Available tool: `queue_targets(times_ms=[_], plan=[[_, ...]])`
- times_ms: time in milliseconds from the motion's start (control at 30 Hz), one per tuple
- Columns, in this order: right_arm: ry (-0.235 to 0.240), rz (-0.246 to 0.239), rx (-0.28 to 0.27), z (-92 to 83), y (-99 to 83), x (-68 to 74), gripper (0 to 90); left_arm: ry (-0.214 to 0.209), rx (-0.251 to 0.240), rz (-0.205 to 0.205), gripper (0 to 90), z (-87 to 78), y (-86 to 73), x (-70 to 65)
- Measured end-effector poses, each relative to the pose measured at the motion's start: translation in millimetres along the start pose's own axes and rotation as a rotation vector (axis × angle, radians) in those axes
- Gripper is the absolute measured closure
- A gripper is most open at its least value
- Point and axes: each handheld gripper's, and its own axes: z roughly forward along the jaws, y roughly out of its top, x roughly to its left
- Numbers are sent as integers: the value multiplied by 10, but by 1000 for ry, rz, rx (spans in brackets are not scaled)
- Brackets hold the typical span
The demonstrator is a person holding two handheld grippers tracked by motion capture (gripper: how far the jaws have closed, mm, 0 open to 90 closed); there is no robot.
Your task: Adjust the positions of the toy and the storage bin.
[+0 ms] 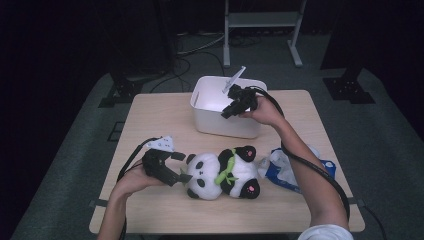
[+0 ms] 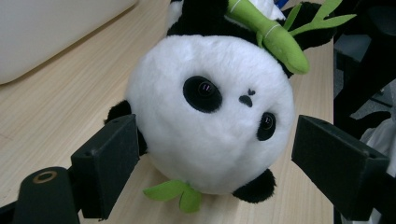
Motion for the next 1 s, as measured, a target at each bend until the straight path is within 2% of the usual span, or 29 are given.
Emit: queue_targets(times_ms=[67,267,533,1000], plan=[[-5,-3,-1,-3,-2,-2,842,-1,-4,-1,137,1,-2,2],[13,-29,8,-14,-8,32,854,0,0,2,137,7,0,1],[35,-64,20,-36,-24,176,863,-3,9,5,137,21,10,-10],[71,-81,9,-115,-153,427,860,-15,14,13,137,69,27,-34]])
